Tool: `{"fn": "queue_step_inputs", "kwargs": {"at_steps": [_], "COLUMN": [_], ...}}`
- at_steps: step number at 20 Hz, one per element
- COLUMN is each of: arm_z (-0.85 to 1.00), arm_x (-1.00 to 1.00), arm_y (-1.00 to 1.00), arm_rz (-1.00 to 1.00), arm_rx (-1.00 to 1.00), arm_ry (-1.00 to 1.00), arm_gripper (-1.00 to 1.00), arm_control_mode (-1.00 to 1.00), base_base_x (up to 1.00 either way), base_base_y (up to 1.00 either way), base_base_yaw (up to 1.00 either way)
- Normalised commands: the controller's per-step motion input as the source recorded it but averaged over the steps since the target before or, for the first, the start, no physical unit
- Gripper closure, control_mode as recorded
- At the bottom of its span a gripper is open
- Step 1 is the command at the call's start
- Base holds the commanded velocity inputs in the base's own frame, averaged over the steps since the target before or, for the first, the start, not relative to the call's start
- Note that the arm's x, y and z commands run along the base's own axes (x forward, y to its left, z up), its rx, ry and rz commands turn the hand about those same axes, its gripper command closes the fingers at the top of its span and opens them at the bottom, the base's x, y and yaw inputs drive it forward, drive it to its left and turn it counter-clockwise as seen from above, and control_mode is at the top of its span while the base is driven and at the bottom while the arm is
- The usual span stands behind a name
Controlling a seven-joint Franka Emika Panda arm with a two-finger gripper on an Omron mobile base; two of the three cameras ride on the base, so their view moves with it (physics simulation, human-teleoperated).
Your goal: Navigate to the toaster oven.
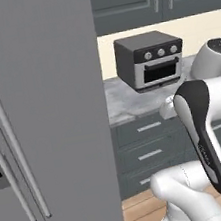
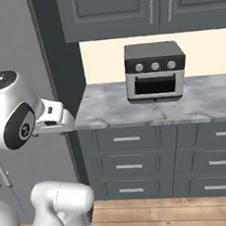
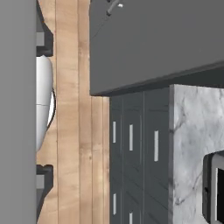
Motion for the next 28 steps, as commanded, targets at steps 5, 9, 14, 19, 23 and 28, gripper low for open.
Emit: {"fn": "queue_step_inputs", "kwargs": {"at_steps": [5,9,14,19,23,28], "arm_z": [0.00,0.00,0.00,0.00,0.00,0.00], "arm_x": [0.00,0.00,0.00,0.00,0.00,0.00], "arm_y": [0.00,0.00,0.00,0.00,0.00,0.00], "arm_rz": [0.00,0.00,0.00,0.00,0.00,0.00], "arm_rx": [0.00,0.00,0.00,0.00,0.00,0.00], "arm_ry": [0.00,0.00,0.00,0.00,0.00,0.00], "arm_gripper": [-1.00,-1.00,-1.00,-1.00,-1.00,-1.00], "arm_control_mode": [1.00,1.00,1.00,1.00,1.00,1.00], "base_base_x": [0.78,1.00,1.00,0.78,0.76,0.16], "base_base_y": [-1.00,-0.88,-0.74,-0.06,-0.01,-0.04], "base_base_yaw": [-0.05,0.03,0.09,0.21,0.09,0.02]}}
